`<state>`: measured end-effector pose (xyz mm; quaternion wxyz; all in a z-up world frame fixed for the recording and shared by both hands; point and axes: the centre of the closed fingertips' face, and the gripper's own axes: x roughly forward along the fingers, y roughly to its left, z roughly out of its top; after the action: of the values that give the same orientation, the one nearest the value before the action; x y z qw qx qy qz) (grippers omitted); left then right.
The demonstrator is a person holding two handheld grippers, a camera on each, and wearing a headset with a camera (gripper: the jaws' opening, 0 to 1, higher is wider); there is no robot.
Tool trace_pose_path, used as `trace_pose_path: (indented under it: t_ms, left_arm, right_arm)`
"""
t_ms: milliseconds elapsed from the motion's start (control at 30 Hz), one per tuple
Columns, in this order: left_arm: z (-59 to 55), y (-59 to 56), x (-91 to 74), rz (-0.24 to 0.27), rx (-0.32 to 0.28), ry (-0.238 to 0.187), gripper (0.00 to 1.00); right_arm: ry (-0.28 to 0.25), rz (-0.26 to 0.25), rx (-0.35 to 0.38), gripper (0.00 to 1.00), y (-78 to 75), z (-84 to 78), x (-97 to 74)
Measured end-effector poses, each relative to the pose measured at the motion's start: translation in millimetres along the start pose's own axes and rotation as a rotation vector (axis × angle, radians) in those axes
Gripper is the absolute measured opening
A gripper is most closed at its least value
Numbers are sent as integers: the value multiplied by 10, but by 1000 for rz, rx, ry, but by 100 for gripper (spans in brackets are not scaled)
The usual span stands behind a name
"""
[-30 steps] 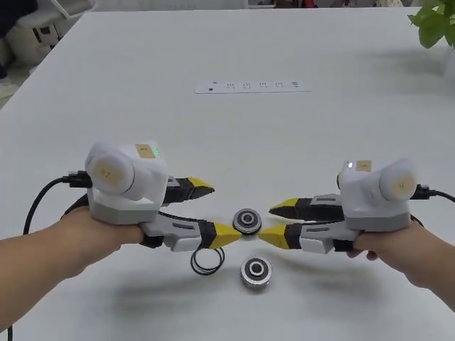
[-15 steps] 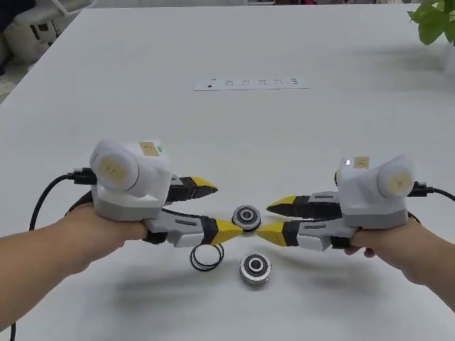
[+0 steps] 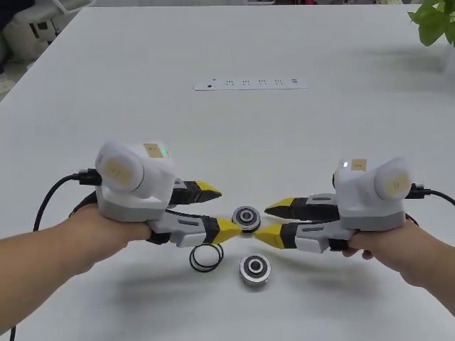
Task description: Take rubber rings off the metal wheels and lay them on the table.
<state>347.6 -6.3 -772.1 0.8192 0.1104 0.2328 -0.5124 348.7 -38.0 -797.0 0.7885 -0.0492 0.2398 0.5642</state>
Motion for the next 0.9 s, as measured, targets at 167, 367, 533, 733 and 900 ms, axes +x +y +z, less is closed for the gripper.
trace_pose_path:
  t_ms: [167, 367, 533, 733, 900]
  left_arm:
    - [-11, -15, 31, -7, -6, 5, 40]
    - [-17, -25, 66, -12, -4, 9, 39]
    - [-2, -30, 107, -15, -2, 7, 38]
    - [-4, -14, 169, -18, -1, 10, 36]
    - [-8, -21, 197, -23, 1, 12, 32]
  right_arm:
    - [-2, 1, 2, 29, 1, 6, 2]
    - [2, 3, 3, 29, 6, -10, 11]
    - [3, 3, 3, 29, 10, -19, 21]
    - [0, 4, 4, 29, 6, -14, 23]
    - [-2, 4, 7, 29, 4, -19, 27]
